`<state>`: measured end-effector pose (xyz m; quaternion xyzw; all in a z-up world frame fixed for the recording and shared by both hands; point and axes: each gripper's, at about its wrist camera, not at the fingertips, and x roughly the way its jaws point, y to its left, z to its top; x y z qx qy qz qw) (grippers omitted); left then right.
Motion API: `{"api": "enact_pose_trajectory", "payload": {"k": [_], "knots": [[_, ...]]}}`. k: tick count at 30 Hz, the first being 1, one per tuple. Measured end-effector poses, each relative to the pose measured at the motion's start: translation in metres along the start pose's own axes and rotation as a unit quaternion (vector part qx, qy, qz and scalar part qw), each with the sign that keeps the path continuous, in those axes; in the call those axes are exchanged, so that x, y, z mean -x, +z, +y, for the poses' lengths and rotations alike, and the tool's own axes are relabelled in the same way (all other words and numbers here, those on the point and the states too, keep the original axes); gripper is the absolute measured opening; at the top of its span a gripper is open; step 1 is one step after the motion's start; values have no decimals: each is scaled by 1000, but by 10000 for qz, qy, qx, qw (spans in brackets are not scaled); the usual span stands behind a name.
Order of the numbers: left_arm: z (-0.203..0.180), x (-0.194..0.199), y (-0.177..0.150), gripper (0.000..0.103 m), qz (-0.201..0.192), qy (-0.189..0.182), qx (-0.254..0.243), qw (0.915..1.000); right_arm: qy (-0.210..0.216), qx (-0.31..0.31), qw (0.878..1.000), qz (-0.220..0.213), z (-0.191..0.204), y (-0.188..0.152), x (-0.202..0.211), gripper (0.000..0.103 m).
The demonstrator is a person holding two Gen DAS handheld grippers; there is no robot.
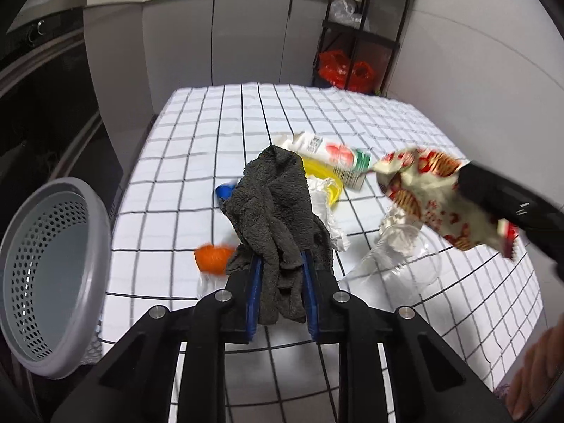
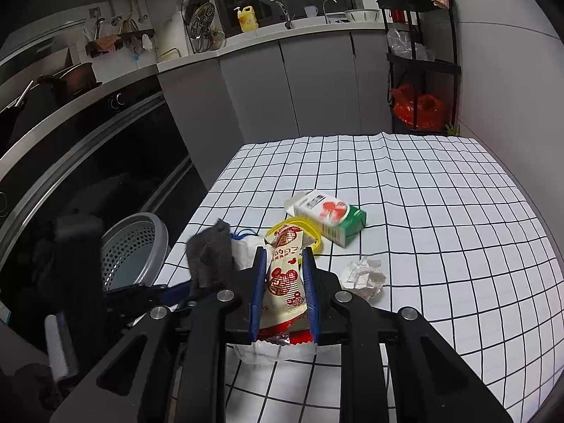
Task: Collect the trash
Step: 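Grasp and lift the grey cloth with the left tool while the right tool holds the wrapper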
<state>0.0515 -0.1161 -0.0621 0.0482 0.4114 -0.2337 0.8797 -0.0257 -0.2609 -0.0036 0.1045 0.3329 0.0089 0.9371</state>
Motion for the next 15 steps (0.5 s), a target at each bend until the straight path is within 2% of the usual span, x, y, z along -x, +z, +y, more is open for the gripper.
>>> {"api": "enact_pose_trajectory", "payload": {"k": [4, 11, 15], "knots": [[7, 15, -1, 21, -132, -3, 27, 9999, 15, -7, 10000, -15, 2, 0, 1, 20], [21, 3, -12, 21, 217, 55, 105, 9997, 31, 27, 10000, 15, 8, 0, -4, 20], [31, 11, -15, 21, 168, 52, 165, 9997, 83, 33, 10000, 11, 11, 1, -5, 20]]}}
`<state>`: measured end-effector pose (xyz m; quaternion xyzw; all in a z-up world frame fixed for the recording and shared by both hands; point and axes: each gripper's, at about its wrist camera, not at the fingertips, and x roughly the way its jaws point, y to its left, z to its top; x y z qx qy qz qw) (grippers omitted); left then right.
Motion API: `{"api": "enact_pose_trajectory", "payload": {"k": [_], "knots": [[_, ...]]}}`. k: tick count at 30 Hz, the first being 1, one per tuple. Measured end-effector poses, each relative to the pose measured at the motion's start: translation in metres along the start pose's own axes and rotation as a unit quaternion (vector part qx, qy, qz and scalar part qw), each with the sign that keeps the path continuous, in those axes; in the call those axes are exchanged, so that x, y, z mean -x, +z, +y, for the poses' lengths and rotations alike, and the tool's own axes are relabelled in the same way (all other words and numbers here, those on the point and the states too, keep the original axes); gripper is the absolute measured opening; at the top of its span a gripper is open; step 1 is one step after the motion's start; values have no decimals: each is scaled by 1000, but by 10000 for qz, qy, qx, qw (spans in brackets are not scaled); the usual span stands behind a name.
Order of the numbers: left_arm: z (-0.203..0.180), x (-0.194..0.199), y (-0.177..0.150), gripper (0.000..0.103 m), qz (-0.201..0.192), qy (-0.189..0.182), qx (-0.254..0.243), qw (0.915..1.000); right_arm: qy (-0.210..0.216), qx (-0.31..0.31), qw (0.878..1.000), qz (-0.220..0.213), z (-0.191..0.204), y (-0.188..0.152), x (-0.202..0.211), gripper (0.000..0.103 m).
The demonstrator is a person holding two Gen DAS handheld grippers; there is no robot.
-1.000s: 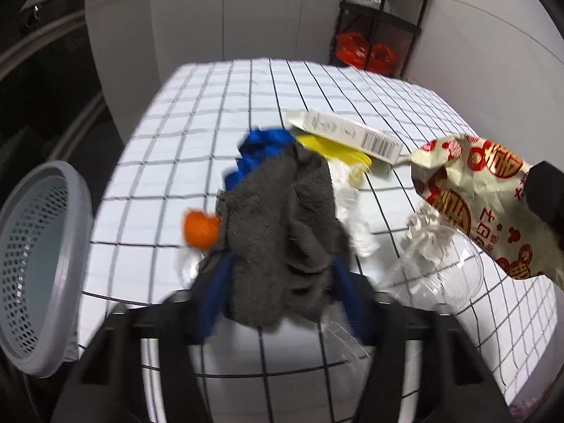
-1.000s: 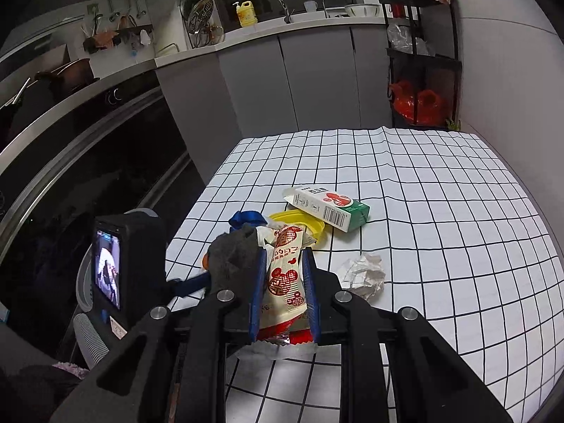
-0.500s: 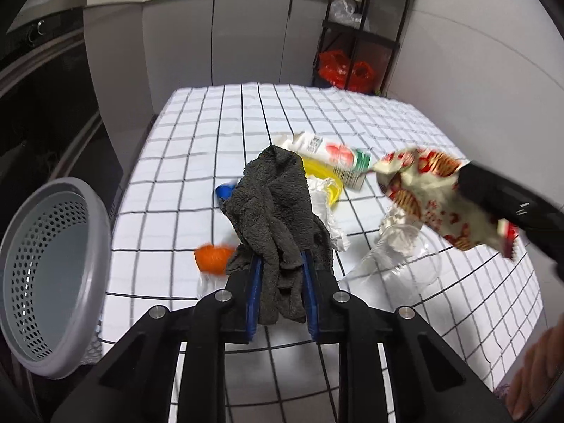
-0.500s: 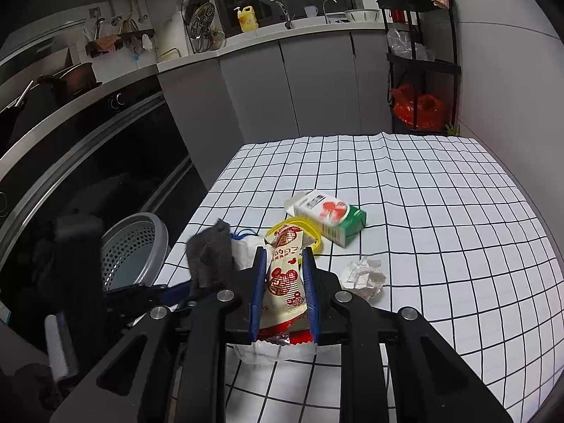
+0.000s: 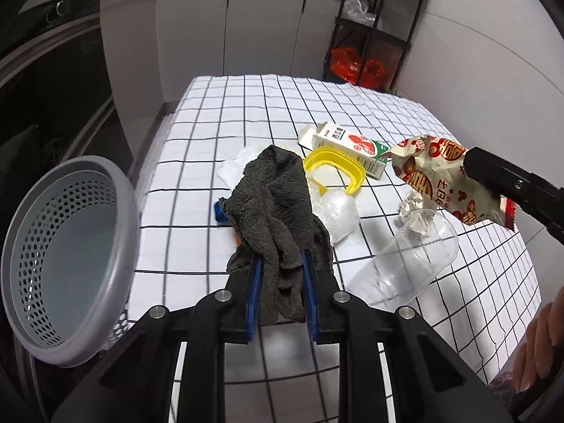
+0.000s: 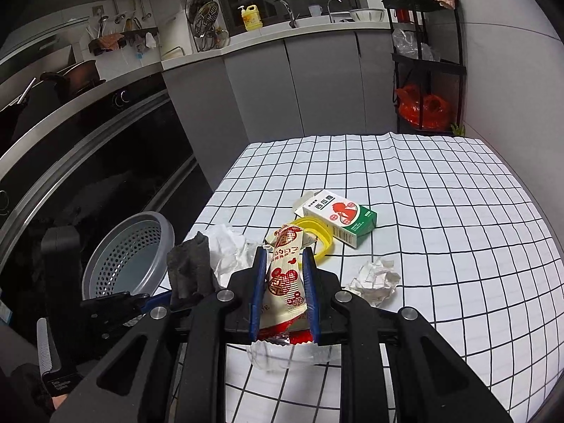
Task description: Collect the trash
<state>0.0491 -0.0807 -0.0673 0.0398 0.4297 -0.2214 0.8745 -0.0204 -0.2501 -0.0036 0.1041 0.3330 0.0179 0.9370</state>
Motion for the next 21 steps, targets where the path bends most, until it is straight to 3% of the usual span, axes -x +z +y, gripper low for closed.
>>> {"api": "enact_pose_trajectory", "payload": {"k": [10, 21], "knots": [[17, 38, -1, 21, -365, -152, 75, 9992, 132, 80, 9999, -52, 13, 3, -2, 20], [56, 68, 1, 21, -684, 133, 335, 9970, 348, 243, 9991, -71, 44, 6, -11, 20]]}}
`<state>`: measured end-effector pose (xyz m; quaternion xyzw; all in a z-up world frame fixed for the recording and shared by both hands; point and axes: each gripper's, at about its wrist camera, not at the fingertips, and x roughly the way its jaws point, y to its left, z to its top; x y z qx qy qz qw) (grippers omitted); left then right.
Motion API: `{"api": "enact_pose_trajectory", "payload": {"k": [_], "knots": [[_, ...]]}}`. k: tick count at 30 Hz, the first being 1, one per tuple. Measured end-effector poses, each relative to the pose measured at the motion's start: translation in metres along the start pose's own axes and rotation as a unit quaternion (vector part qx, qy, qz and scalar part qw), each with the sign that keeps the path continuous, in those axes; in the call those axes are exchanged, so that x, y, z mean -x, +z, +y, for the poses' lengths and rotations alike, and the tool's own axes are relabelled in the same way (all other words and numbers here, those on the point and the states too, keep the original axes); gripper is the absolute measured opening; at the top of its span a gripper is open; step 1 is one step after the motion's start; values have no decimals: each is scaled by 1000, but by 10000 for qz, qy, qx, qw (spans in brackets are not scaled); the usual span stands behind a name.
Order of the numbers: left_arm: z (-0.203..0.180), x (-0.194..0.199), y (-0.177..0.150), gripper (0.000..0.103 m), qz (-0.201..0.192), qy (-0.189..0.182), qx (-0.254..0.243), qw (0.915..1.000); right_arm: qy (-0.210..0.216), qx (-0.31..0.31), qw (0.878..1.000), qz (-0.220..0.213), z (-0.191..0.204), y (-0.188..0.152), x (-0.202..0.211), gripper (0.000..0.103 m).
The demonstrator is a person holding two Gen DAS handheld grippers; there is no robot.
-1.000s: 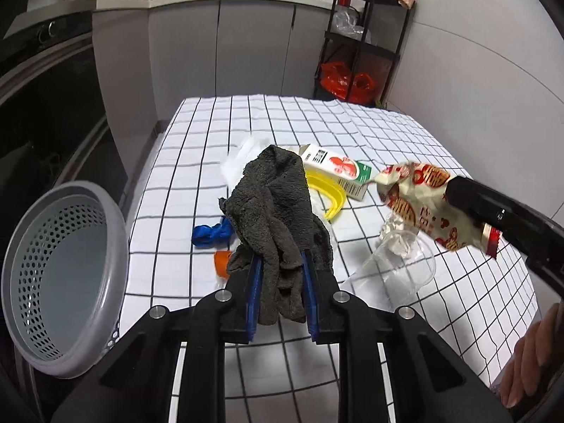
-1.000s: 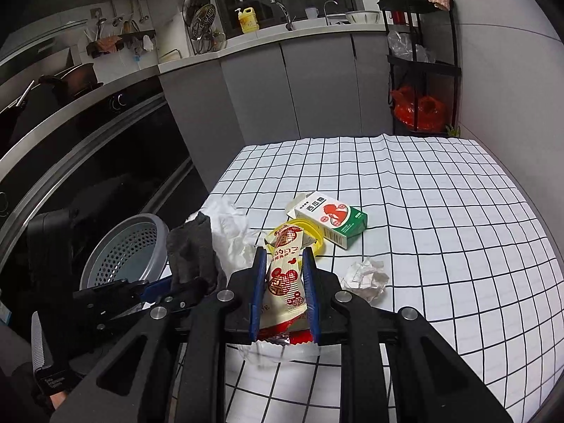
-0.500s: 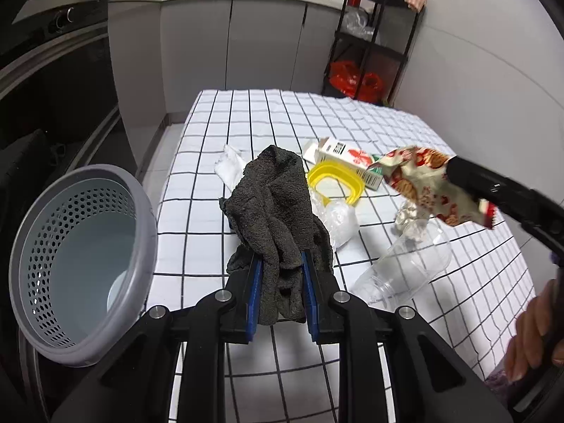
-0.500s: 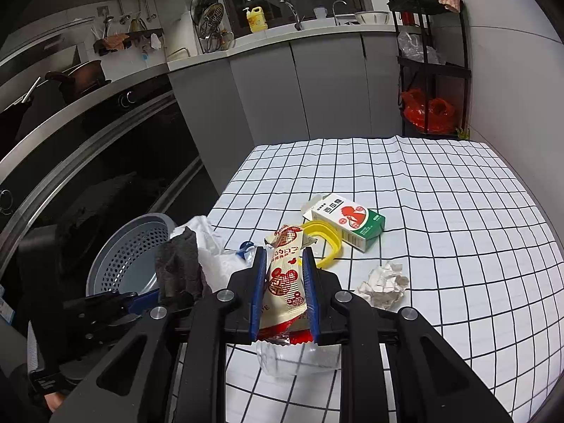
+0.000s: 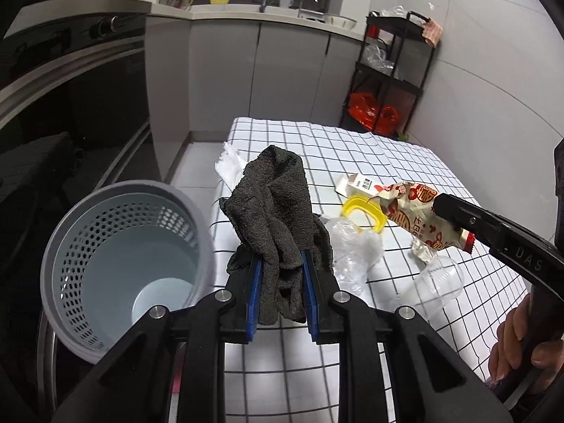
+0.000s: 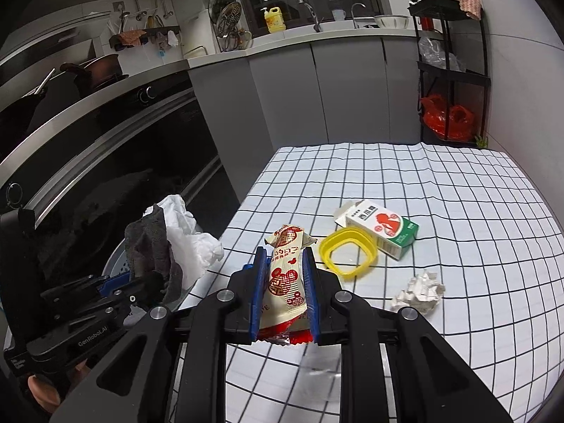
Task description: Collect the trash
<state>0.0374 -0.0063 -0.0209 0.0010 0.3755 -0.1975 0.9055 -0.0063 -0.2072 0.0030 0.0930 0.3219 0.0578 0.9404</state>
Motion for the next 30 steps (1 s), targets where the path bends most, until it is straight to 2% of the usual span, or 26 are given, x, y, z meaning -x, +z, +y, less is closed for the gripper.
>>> {"api": "enact_pose_trajectory", "payload": {"k": [5, 12, 15, 20, 22, 23, 30], "knots": [[5, -1, -11, 21, 184, -109, -45, 9998, 15, 115, 9999, 55, 11, -1, -6, 20], [-17, -16, -35, 21, 667, -463, -273, 9963, -12, 20, 9999, 102, 6, -1, -9, 20], [-26, -22, -47, 24, 864, -484, -388, 9943, -7, 26, 9999, 102, 6, 0, -9, 20], [-31, -27, -62, 33, 1068, -436, -476, 9922, 12, 35, 10000, 80, 6, -2, -6, 20], [-31, -24, -69, 50, 1030, -361, -484, 9928, 15, 32, 10000, 79, 5, -2, -5, 20], [-29, -22, -70, 53, 1001, -342, -476, 9933, 15, 33, 10000, 77, 5, -2, -5, 20], [-29, -19, -84, 55, 991, -203, -523, 9935, 32, 30, 10000, 46, 5, -3, -1, 20]]}}
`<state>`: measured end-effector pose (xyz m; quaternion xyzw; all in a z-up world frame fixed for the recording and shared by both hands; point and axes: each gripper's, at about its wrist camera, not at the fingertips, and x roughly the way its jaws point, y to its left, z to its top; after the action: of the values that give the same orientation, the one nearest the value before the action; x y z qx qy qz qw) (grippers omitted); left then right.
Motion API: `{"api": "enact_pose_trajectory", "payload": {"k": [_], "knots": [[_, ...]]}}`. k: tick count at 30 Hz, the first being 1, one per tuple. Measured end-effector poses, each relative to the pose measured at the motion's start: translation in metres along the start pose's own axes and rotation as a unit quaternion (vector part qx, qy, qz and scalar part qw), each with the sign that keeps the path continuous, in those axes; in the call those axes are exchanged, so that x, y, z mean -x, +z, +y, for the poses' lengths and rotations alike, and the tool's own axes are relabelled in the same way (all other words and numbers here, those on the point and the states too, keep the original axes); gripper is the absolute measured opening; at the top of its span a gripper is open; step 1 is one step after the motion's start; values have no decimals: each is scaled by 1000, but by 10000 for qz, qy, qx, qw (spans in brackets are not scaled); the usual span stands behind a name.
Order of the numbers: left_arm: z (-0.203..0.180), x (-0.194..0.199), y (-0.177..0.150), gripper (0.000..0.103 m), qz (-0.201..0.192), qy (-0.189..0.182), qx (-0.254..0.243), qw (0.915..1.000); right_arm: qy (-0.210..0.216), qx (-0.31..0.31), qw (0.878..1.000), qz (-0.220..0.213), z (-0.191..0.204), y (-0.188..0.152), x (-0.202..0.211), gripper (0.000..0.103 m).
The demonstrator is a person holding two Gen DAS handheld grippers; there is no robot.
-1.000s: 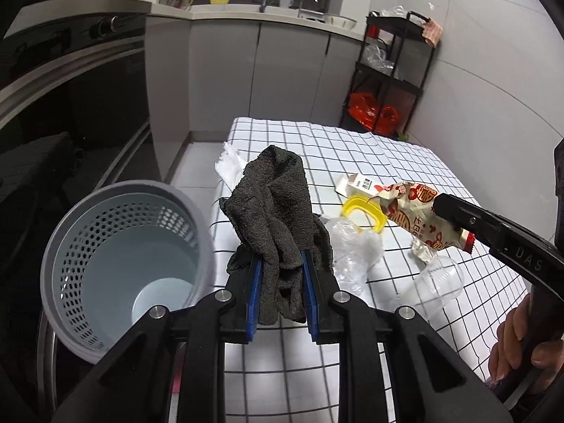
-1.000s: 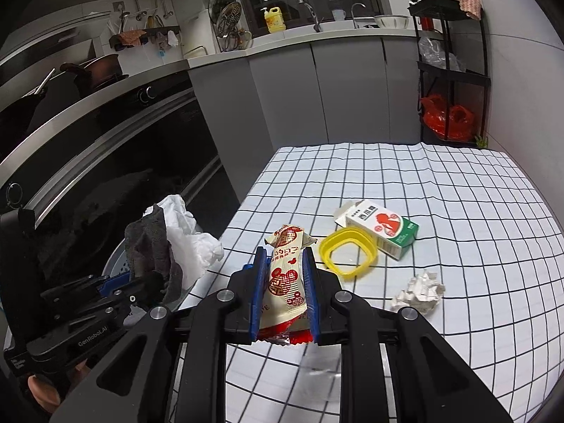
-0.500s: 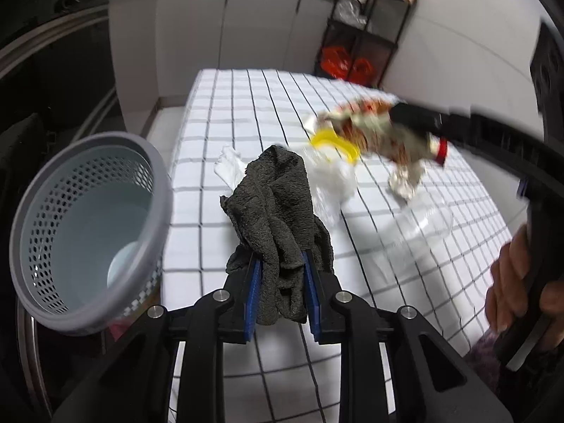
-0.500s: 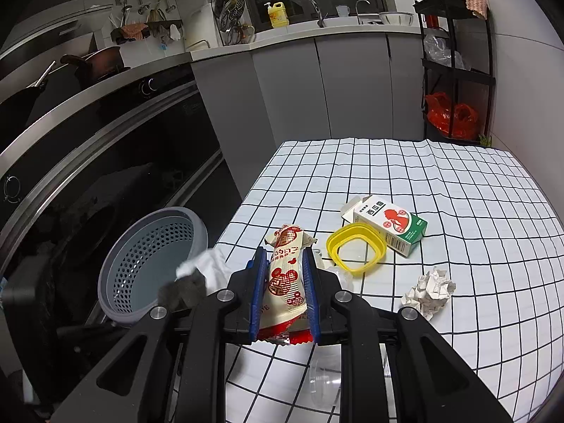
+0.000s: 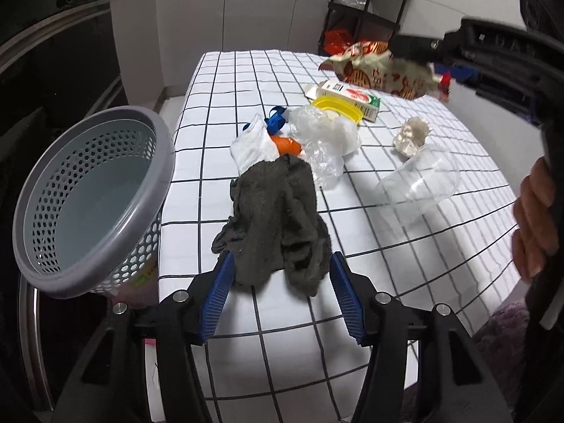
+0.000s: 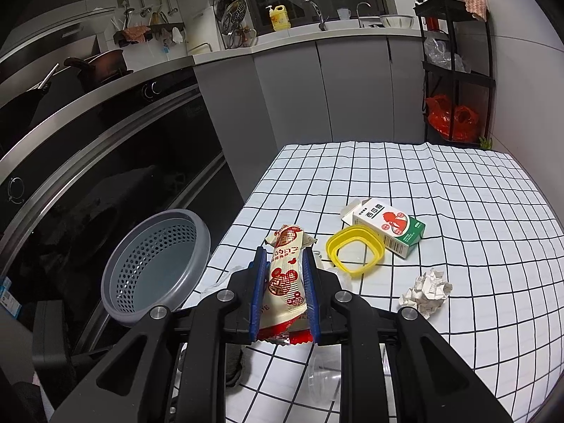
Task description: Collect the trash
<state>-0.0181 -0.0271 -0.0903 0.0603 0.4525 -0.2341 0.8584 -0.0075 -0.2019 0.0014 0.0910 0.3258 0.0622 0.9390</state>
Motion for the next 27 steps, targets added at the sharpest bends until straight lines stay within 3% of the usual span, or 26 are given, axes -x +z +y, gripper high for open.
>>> {"api": "enact_pose_trajectory", "payload": {"k": [3, 4, 6, 10, 23, 25, 27], "knots": [[2, -5, 1, 50, 17, 11, 38, 10000, 4, 30, 10000, -4, 2, 0, 1, 20], [2, -7, 1, 38, 43, -28, 55, 10000, -1, 39, 10000, -14, 2, 0, 1, 20], [1, -8, -1, 24, 77, -57, 22, 10000, -3, 33, 10000, -10, 2, -1, 2, 20], [1, -3, -2, 17, 18, -160, -17, 9999, -10, 3, 10000, -7, 1, 0, 3, 20], [9, 46, 10, 11, -662, -527, 34, 9964, -33, -41, 9999, -87, 0, 2, 8, 20], [12, 50, 11, 1, -714, -538, 83, 9960, -35, -47, 9999, -90, -1, 2, 8, 20], [14, 57, 14, 1, -826, -568, 84, 9949, -39, -44, 9999, -96, -1, 2, 8, 20]]}}
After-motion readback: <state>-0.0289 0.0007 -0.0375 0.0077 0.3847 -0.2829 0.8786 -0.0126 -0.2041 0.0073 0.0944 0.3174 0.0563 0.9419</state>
